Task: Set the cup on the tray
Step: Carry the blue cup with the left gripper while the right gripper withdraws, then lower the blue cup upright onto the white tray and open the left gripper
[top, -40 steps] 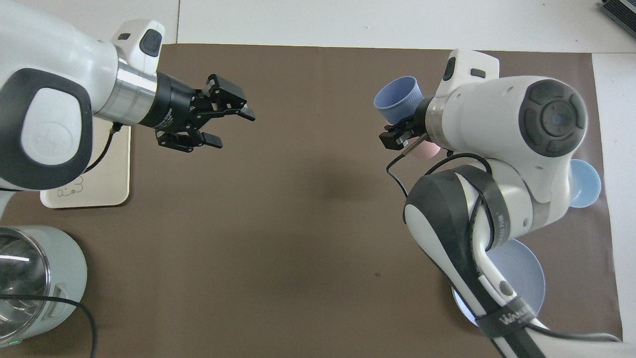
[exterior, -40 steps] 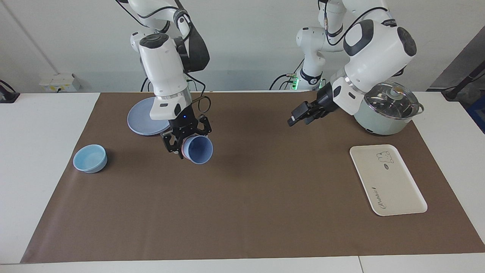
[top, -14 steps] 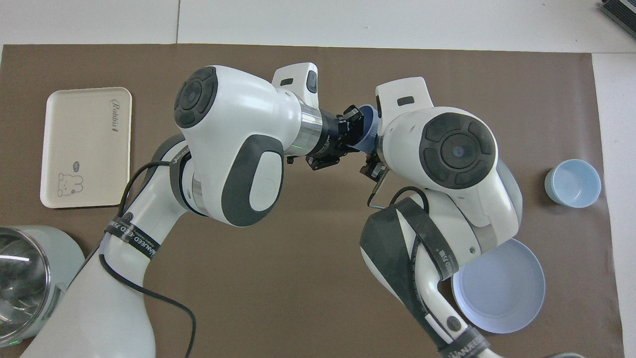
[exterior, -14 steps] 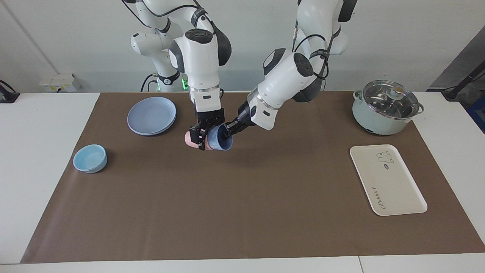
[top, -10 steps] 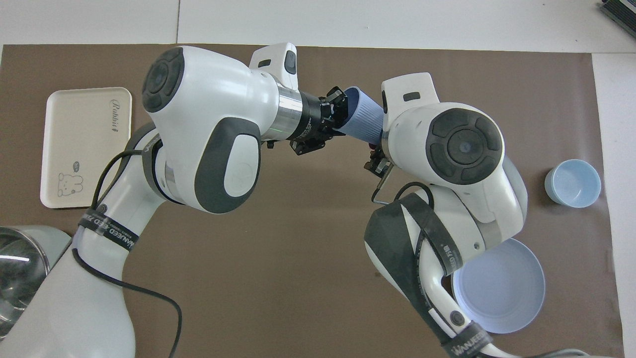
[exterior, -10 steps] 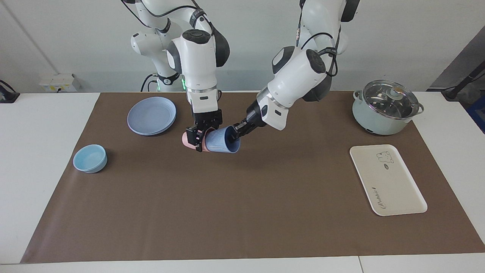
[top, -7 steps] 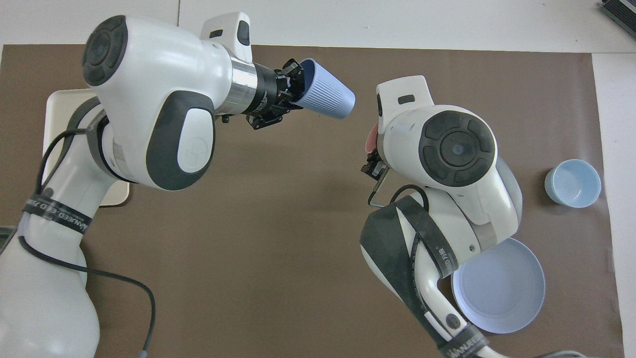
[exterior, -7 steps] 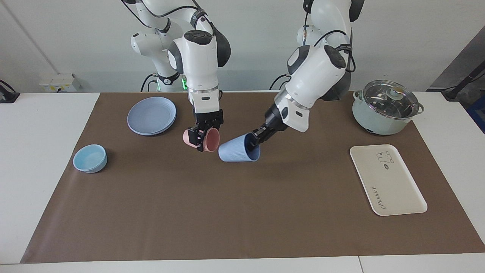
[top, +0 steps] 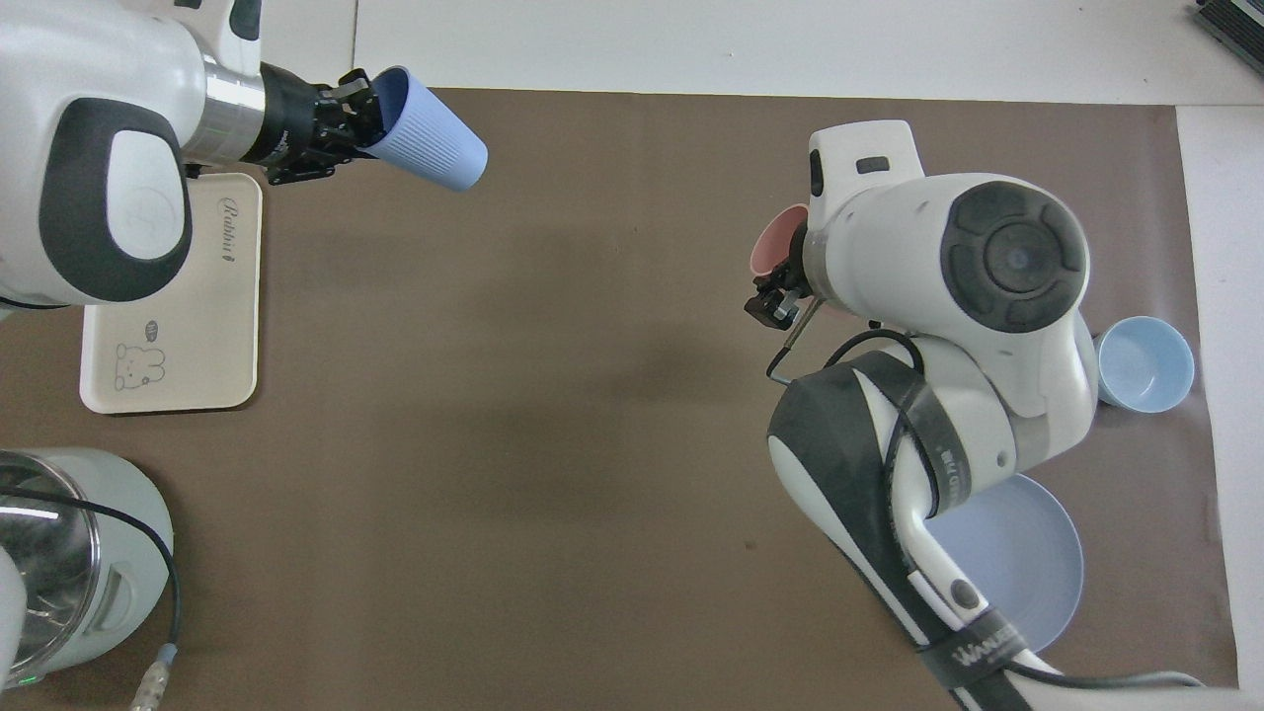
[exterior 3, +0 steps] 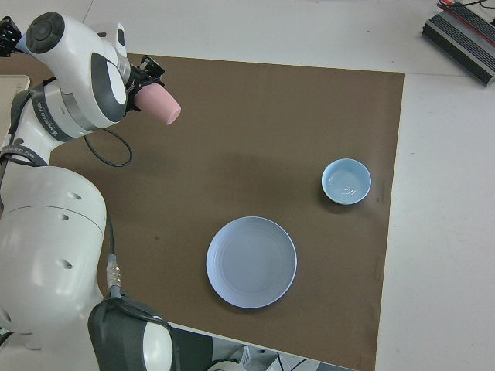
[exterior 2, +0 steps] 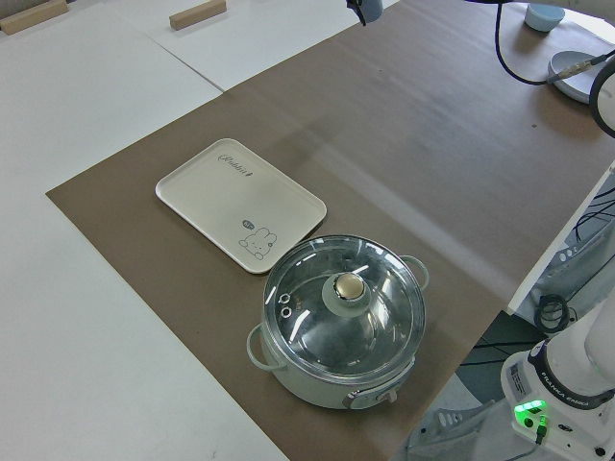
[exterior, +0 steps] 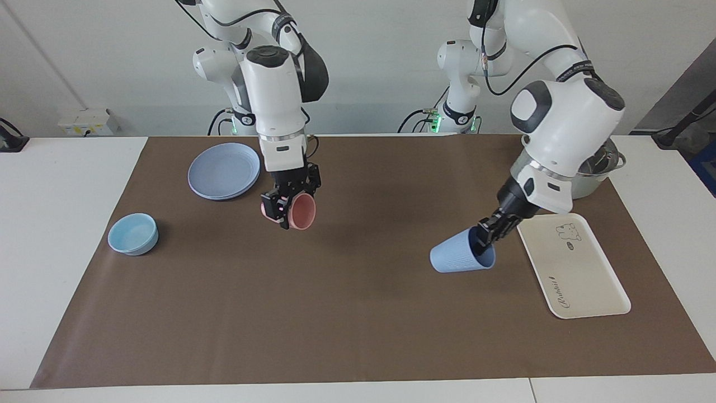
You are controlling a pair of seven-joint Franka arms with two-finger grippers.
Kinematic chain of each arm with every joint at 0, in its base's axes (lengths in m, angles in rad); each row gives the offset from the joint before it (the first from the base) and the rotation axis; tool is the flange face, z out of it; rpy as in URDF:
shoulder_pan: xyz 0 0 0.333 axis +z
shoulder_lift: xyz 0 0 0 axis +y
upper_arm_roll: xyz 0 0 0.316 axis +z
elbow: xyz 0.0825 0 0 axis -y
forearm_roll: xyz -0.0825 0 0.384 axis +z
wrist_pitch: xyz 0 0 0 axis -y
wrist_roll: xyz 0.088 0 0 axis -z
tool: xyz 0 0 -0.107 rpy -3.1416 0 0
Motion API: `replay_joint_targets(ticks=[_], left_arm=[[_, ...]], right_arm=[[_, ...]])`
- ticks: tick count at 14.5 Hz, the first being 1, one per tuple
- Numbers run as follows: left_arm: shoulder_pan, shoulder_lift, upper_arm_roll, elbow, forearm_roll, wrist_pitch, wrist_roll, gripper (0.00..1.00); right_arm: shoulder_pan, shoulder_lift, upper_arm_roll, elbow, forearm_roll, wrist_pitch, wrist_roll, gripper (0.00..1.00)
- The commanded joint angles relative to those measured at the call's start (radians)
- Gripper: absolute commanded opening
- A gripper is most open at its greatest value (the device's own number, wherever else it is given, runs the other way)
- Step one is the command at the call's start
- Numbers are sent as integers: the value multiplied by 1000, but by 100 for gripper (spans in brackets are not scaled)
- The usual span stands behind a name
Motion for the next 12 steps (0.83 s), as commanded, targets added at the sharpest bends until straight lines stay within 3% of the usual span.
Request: replay_joint_targets(ticks=[1, 4, 6, 8, 10, 12], left_arm=[[103, -74, -4, -138, 75, 15, 275, 0], [239, -128, -2, -298, 87, 173, 561, 0], [310, -132, -2, -349, 87, 243, 690, 0], [345, -131, -2, -398, 87, 331, 749, 0], [388, -117, -4, -452, 87, 456, 786, 0], [408, -76, -2, -456, 87, 498, 851, 0]], right_arm=[[-109, 8, 8, -21, 240, 86, -176, 0], [-216, 29, 8, -56, 602, 149, -443, 0], [-278, 46, 8, -99, 924, 160, -714, 0], [-339, 66, 7, -153, 1153, 146, -984, 0], [-385, 98, 8, -171, 1308, 93, -1186, 0], [-439, 141, 8, -164, 1373, 12, -1295, 0]])
